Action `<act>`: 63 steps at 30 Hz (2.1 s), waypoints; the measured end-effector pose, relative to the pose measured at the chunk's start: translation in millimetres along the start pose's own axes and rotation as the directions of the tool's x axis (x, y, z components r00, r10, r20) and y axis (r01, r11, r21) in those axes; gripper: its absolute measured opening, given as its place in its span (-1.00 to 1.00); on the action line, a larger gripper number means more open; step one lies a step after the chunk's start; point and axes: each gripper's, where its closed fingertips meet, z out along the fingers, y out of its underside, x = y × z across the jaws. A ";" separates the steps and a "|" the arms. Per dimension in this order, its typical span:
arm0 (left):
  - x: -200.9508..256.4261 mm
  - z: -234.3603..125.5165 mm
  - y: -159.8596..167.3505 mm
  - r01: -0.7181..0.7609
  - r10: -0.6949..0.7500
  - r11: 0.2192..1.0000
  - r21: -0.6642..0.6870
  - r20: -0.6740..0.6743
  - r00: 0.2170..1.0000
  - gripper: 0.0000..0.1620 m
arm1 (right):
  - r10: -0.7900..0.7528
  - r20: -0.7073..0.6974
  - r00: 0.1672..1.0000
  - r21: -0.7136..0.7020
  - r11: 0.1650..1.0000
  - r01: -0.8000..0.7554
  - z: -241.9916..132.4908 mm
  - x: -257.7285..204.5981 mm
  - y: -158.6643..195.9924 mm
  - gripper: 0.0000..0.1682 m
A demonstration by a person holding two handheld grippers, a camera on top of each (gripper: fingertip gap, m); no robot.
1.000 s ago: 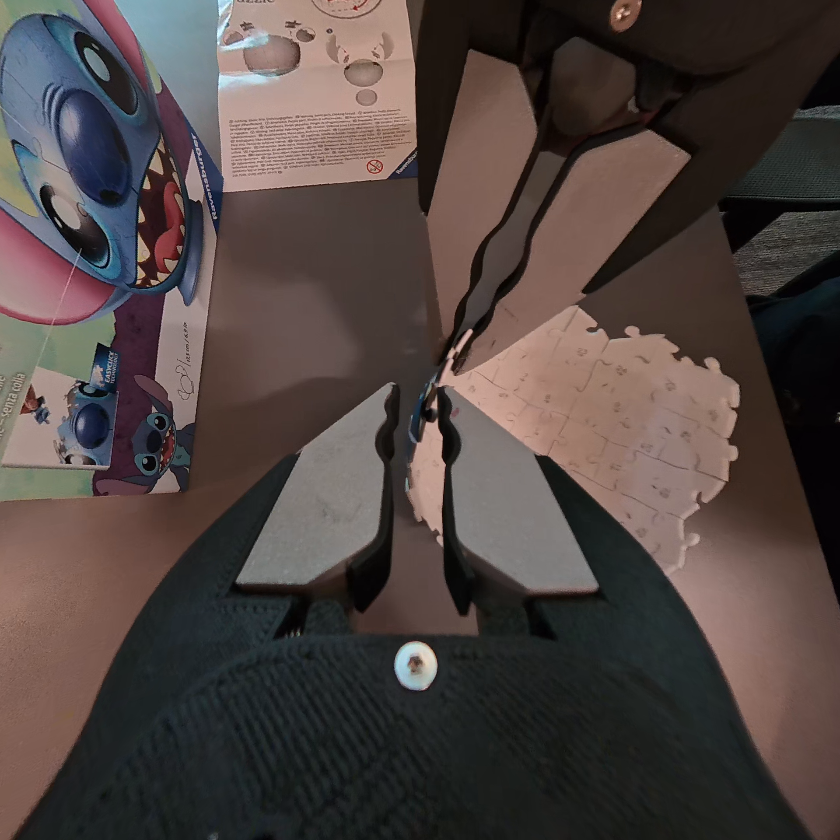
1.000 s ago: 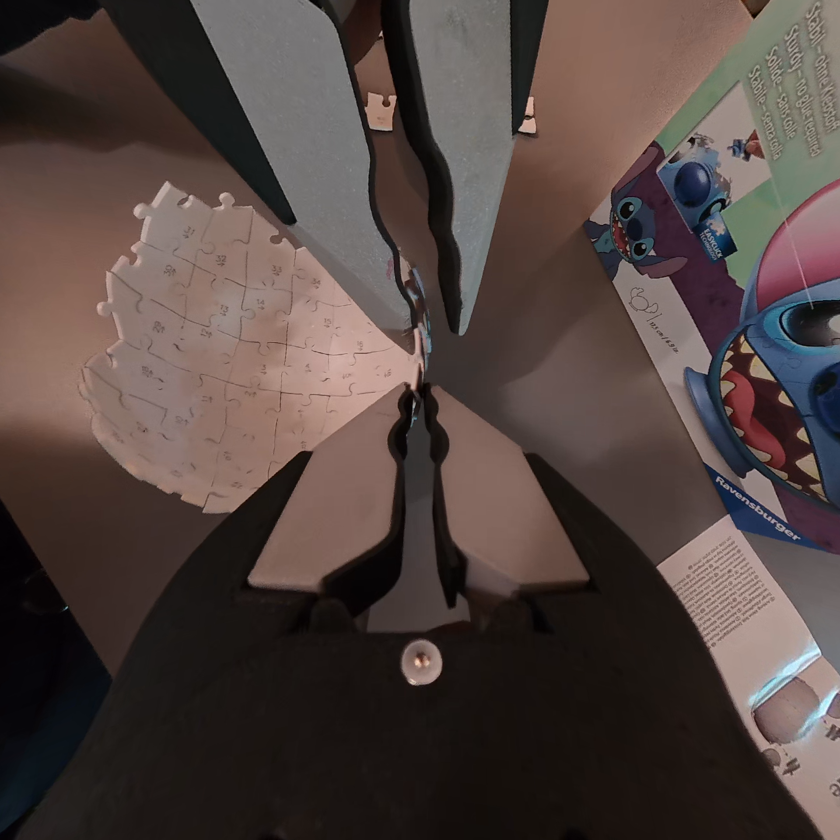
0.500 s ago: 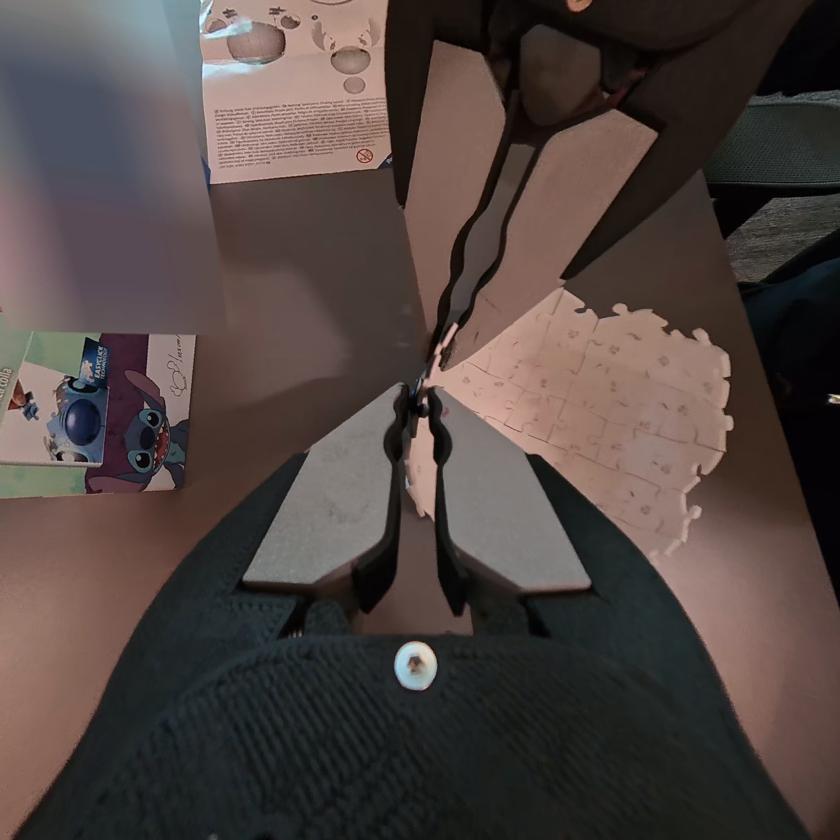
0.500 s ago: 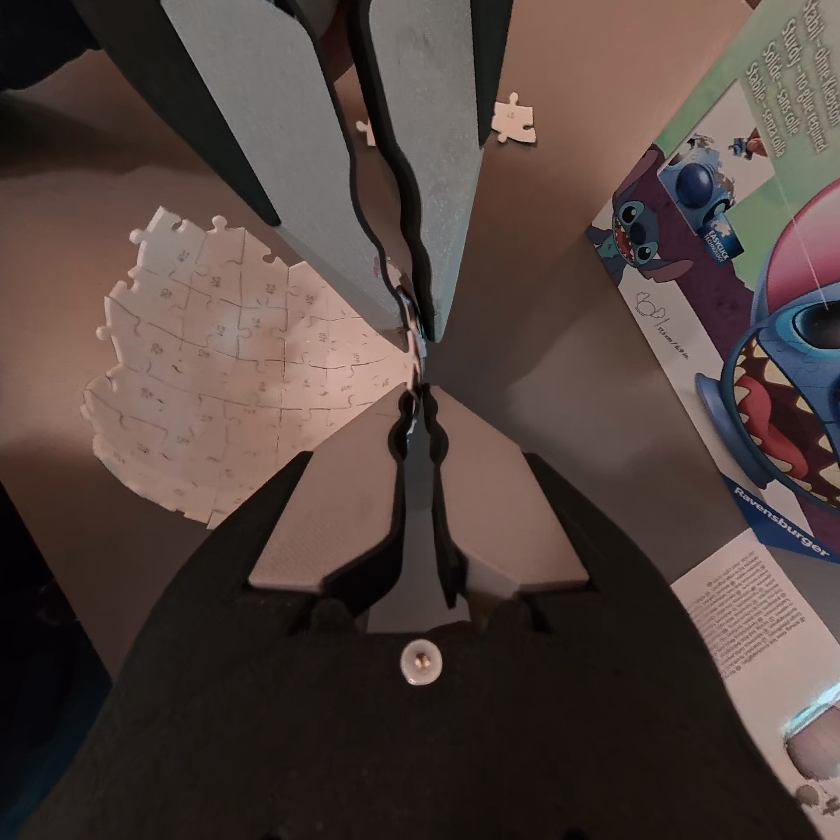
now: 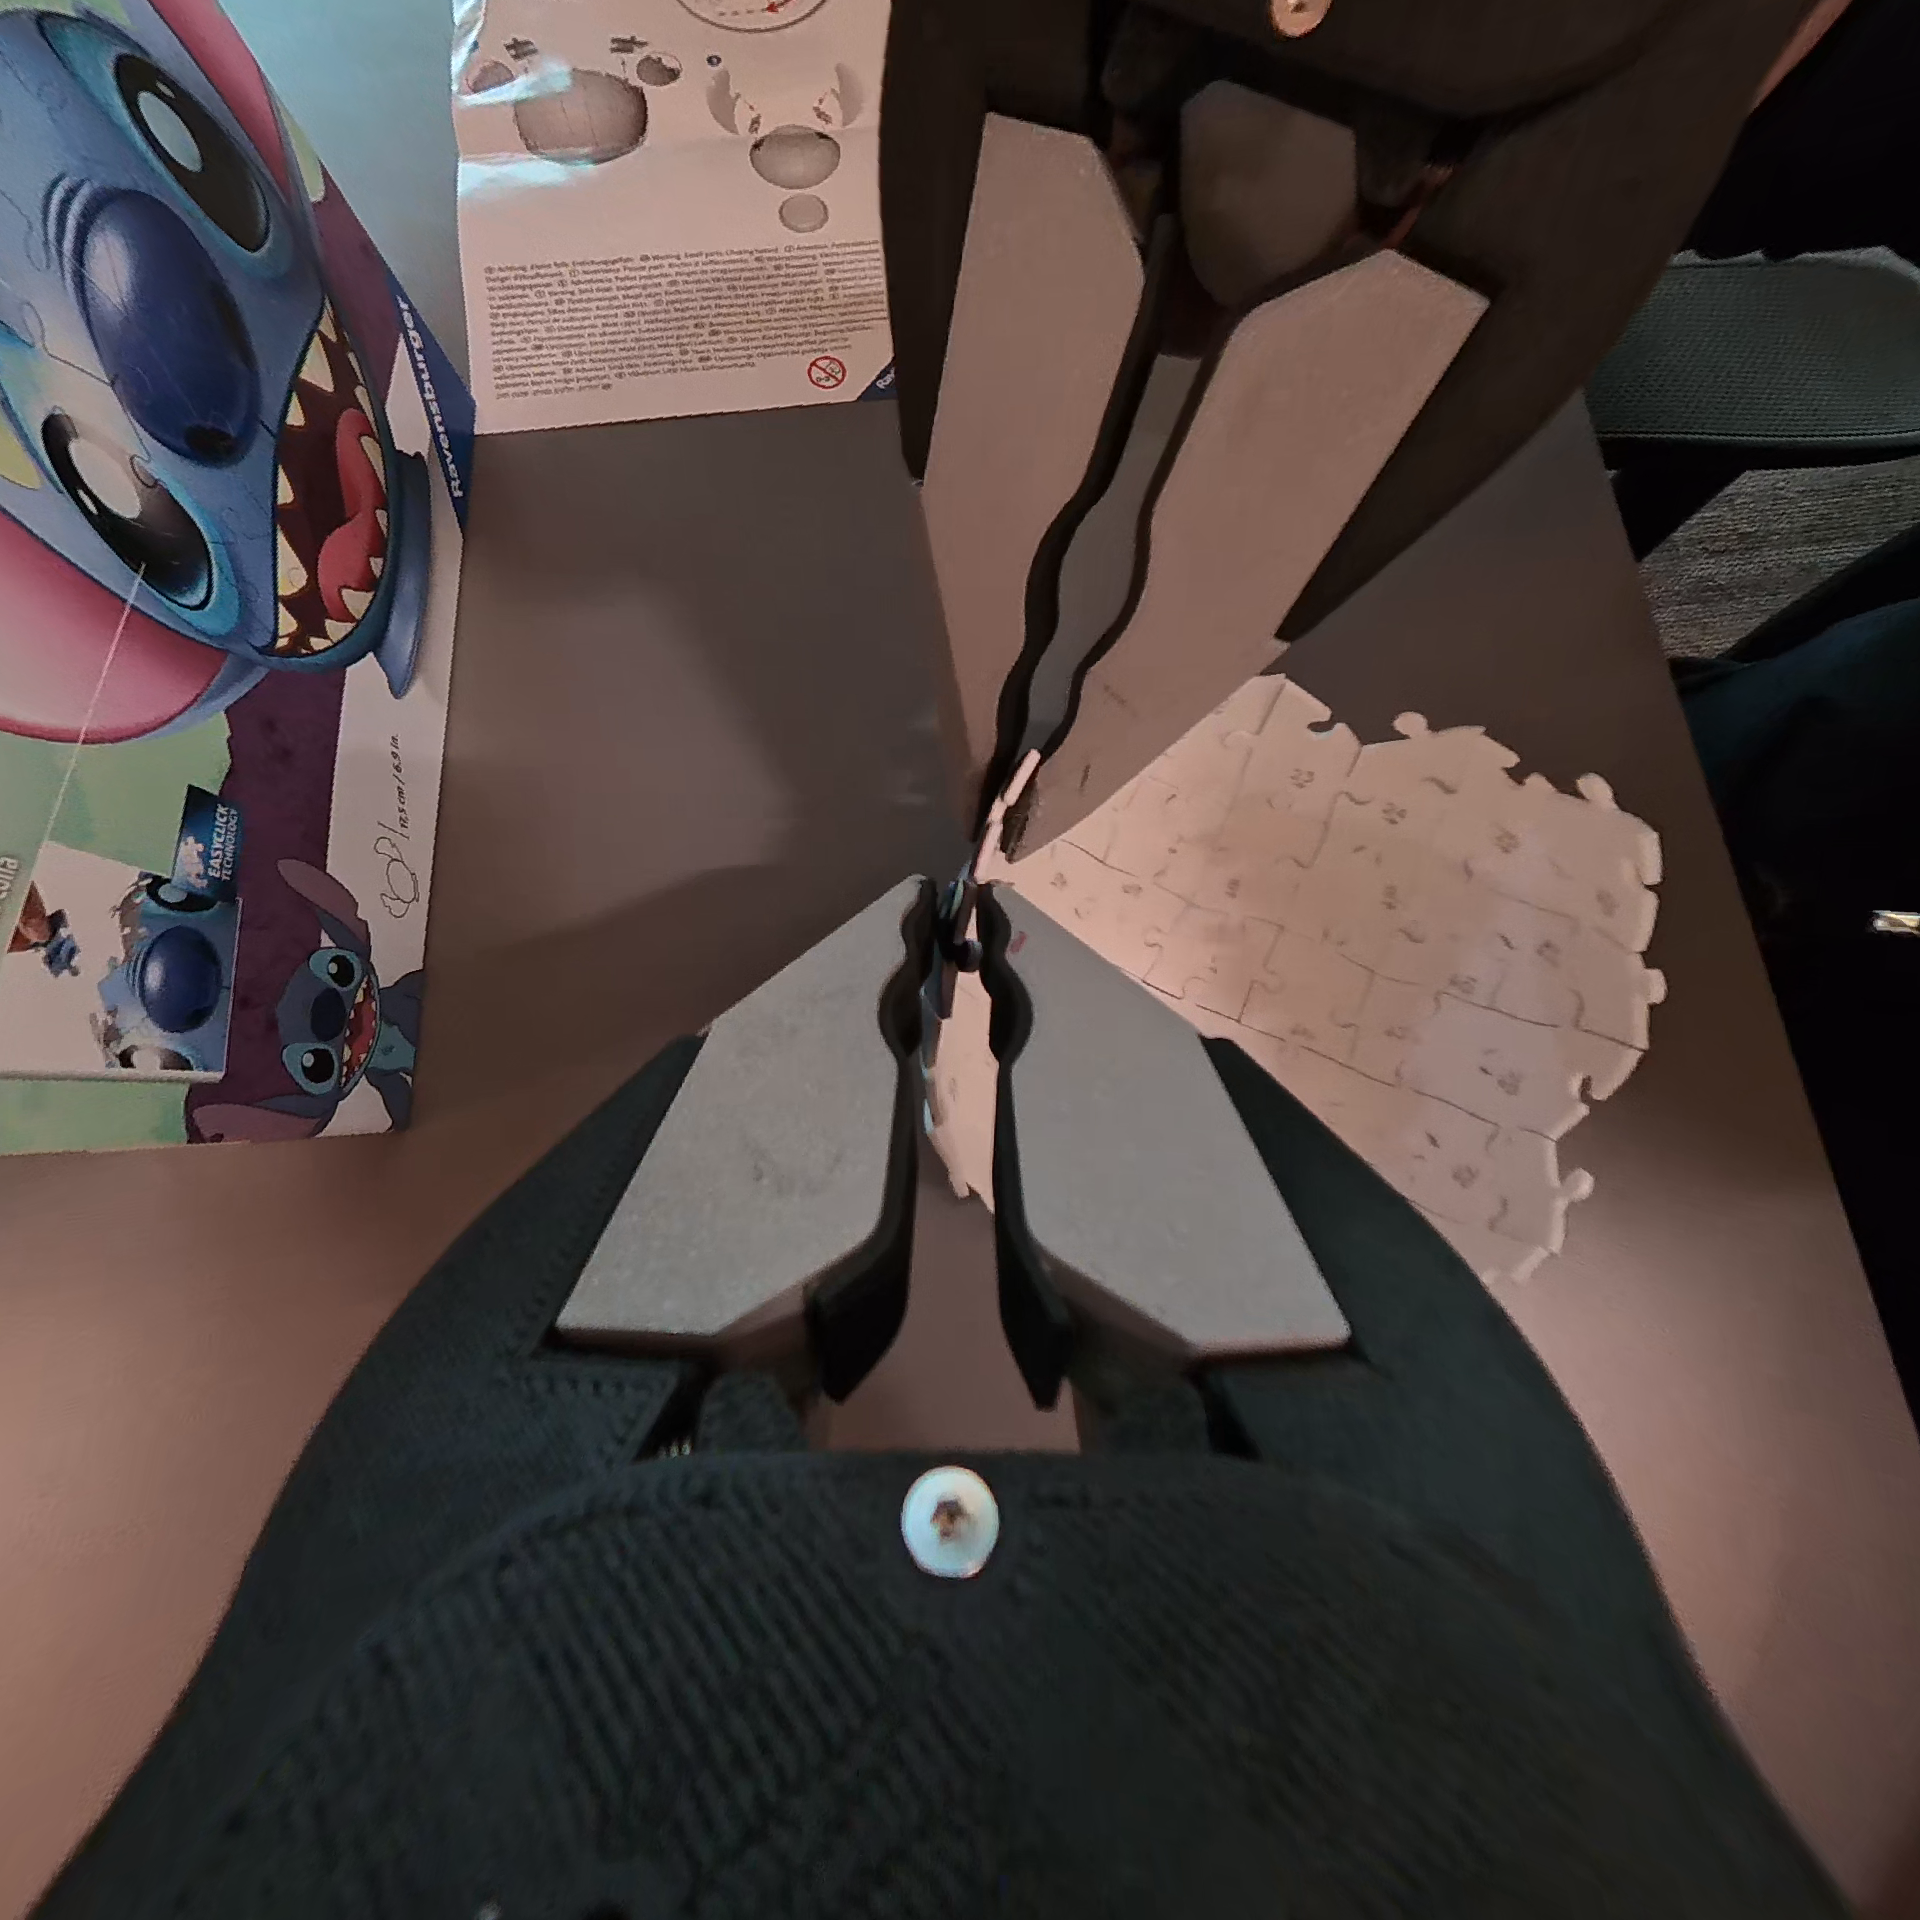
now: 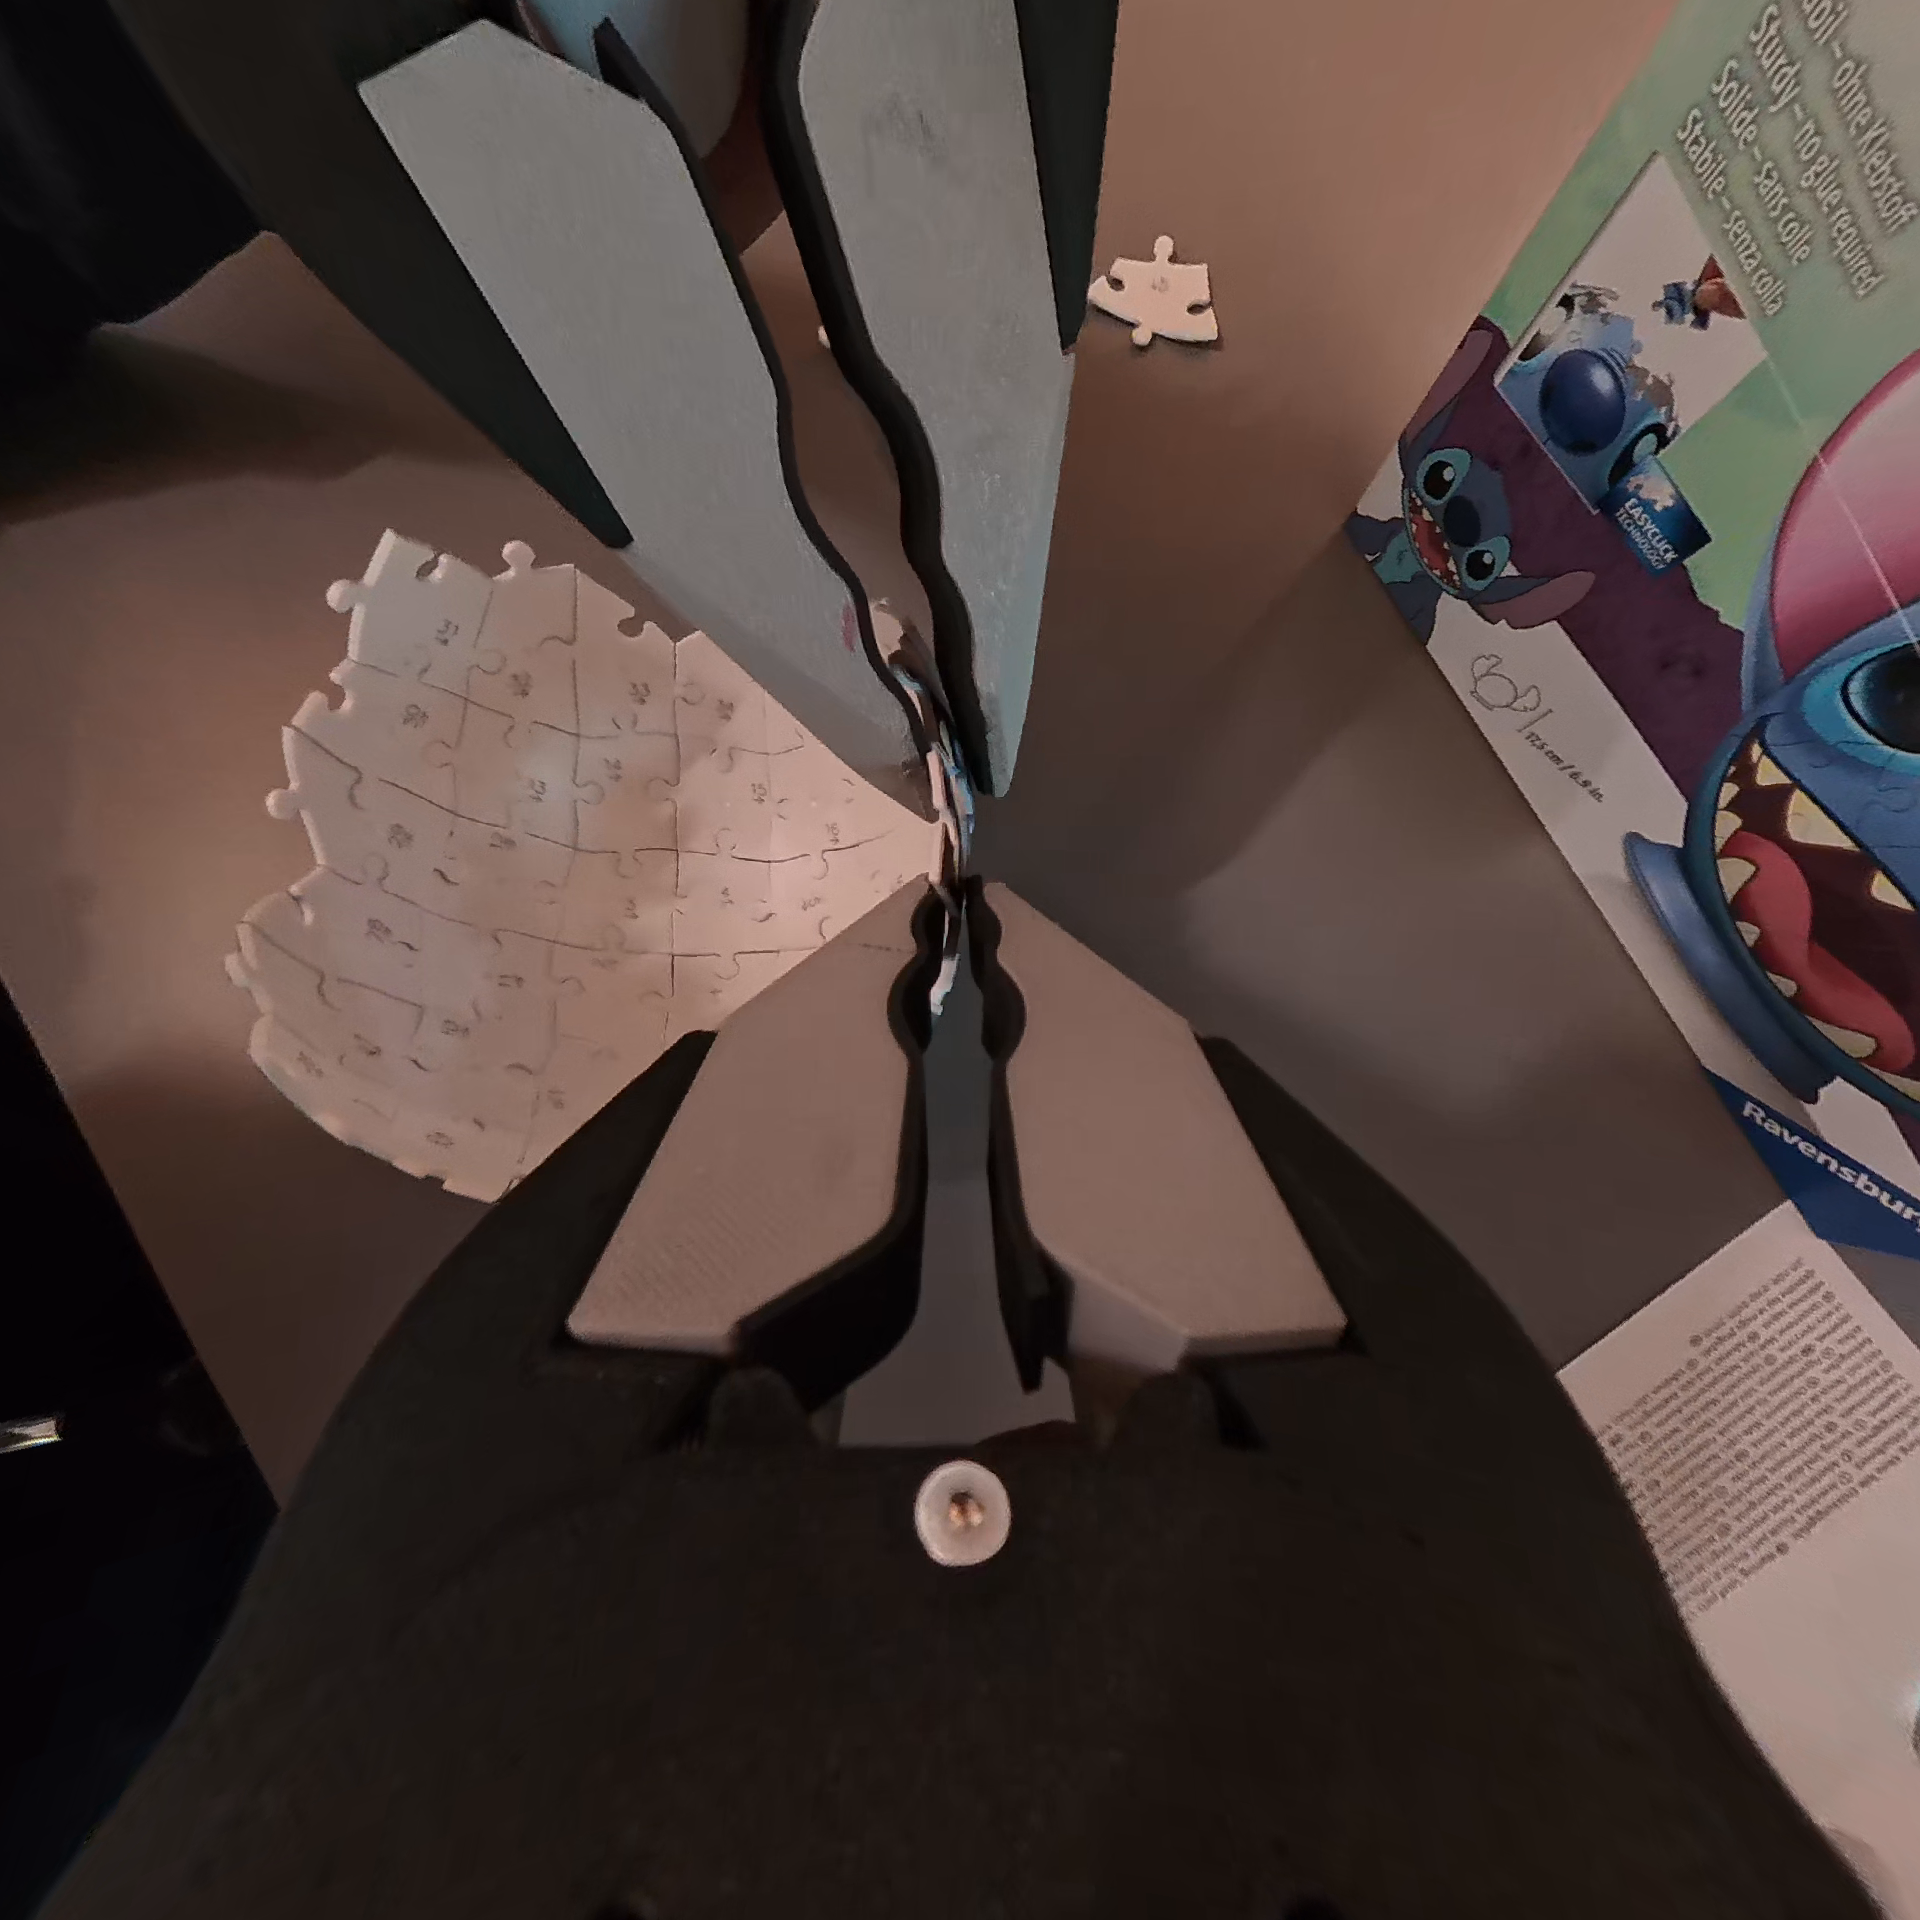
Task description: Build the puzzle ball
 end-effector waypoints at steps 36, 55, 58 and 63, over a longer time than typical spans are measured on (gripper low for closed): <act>4.3 0.9 2.6 0.014 -0.015 1.000 -0.019 -0.028 1.000 -0.96 | -0.111 0.051 0.993 0.004 0.994 0.111 4.8 -5.3 4.9 -0.95; 3.5 -2.2 1.1 -0.039 0.041 0.998 -0.051 0.038 0.998 -0.94 | -0.126 0.037 0.991 0.045 0.991 0.124 9.2 -1.1 2.7 -1.00; 2.7 -1.9 1.7 -0.044 0.046 0.998 -0.054 0.043 0.998 -0.96 | -0.113 0.056 0.992 0.051 0.993 0.111 9.7 -3.1 2.8 -0.98; 2.3 -3.2 2.1 -0.039 0.041 0.998 -0.051 0.041 0.998 -0.96 | -0.117 0.054 0.992 0.077 0.991 0.113 8.7 -3.2 -0.8 -0.97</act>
